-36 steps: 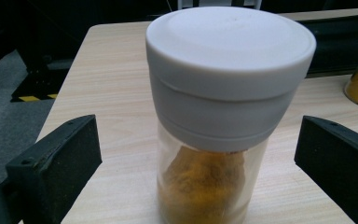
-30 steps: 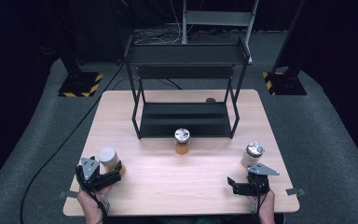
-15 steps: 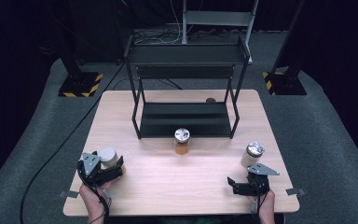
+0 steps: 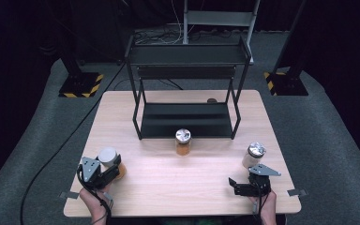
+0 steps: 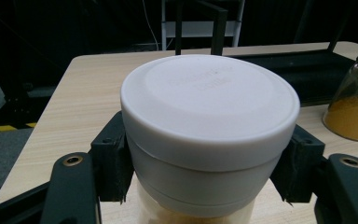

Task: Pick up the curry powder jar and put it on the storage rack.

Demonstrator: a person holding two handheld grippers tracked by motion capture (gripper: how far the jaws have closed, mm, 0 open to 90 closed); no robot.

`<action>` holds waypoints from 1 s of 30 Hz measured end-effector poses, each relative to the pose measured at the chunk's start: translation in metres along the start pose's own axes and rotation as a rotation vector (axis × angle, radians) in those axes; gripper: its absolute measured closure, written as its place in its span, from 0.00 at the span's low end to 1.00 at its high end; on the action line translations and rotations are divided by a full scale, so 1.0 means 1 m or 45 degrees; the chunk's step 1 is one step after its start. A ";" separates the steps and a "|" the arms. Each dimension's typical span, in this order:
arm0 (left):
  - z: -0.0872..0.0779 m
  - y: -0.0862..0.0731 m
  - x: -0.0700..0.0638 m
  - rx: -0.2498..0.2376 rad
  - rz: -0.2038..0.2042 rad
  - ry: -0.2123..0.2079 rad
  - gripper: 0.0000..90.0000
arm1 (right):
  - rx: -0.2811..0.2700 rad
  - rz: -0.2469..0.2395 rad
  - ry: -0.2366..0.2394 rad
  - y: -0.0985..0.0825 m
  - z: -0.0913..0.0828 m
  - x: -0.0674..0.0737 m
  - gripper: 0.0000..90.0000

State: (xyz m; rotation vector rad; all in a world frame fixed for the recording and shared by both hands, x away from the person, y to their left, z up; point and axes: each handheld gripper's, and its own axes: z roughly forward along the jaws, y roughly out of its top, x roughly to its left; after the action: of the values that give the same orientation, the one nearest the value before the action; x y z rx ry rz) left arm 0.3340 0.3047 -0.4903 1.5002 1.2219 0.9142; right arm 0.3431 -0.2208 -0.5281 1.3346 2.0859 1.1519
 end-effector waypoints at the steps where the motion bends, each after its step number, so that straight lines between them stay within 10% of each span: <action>1: 0.000 0.000 0.000 -0.004 0.001 0.000 0.38 | 0.000 -0.001 0.001 0.000 0.000 0.000 0.00; 30: -0.001 0.007 0.002 0.014 0.027 -0.037 0.38 | -0.002 -0.035 0.029 0.000 0.000 0.002 0.00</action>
State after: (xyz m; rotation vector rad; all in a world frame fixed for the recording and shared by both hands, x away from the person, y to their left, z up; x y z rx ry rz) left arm 0.3350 0.3068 -0.4834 1.5327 1.1934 0.8979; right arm 0.3421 -0.2195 -0.5280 1.2938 2.1124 1.1626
